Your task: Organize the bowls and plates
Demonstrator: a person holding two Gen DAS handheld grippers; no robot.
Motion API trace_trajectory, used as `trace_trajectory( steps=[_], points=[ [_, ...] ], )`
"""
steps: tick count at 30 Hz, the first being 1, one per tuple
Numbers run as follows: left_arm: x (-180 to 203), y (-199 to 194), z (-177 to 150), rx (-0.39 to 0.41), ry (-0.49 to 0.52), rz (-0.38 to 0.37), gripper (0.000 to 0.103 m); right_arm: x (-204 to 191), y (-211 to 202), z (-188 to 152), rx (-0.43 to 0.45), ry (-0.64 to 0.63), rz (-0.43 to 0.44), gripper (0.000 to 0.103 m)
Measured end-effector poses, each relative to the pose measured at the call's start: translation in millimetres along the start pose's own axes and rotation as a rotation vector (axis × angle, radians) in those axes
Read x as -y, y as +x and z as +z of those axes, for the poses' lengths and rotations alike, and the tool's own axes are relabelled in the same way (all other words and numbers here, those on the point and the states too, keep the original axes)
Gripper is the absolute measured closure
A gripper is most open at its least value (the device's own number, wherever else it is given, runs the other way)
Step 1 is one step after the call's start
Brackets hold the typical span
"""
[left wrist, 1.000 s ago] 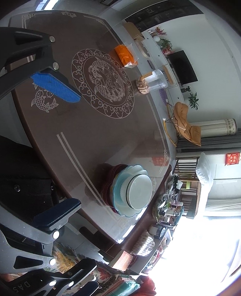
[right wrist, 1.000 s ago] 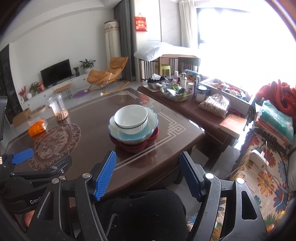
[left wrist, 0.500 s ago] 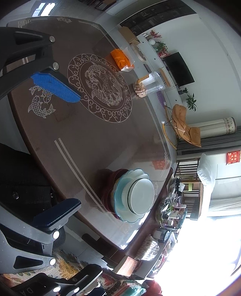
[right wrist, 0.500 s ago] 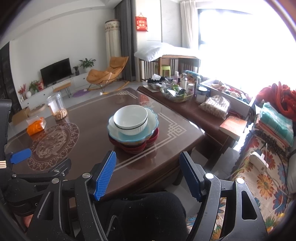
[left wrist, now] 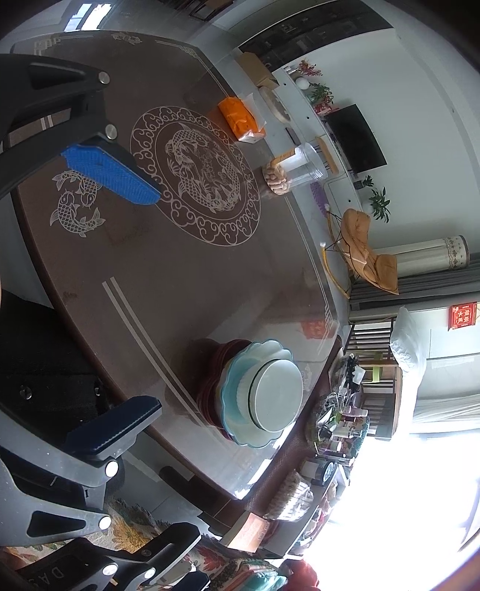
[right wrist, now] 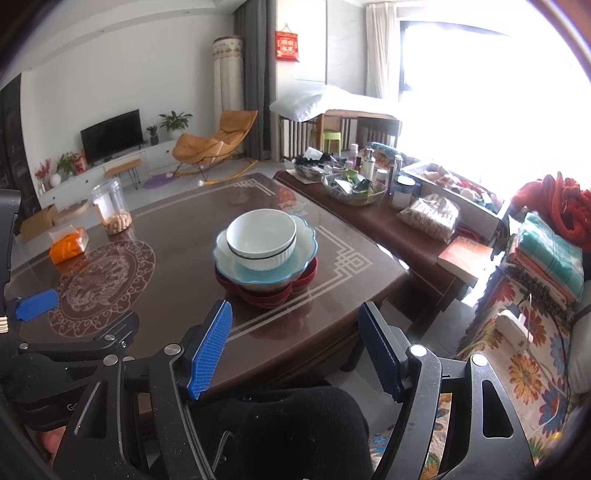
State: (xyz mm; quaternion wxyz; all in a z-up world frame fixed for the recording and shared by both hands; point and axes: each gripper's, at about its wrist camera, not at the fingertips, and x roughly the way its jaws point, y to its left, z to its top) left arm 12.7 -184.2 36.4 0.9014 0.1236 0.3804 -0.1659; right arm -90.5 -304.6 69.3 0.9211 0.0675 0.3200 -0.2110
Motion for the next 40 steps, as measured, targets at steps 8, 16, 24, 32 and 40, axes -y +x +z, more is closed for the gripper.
trace_trajectory(
  steps=[8, 16, 24, 32, 40],
  points=[
    [1.2, 1.7, 1.8, 0.006, 0.003, -0.003, 0.0, -4.3, -1.1, 3.3, 0.009, -0.019, 0.001, 0.029],
    [2.7, 1.8, 2.3, 0.008, 0.009, -0.006, 0.0, -5.0, -0.4, 4.0, 0.007, -0.02, -0.001, 0.029],
    [2.4, 1.4, 4.1, 0.014, 0.005, -0.011, 0.0, -4.6, 2.3, 5.5, 0.011, -0.02, -0.002, 0.029],
    [2.0, 1.6, 4.3, 0.016, 0.004, -0.013, 0.0, -3.5, 3.1, 5.4, 0.008, -0.02, -0.004, 0.029],
    [0.3, 1.0, 5.2, 0.025, -0.01, -0.013, 0.0, -3.1, 3.8, 4.0, 0.005, -0.017, -0.004, 0.029]
  ],
)
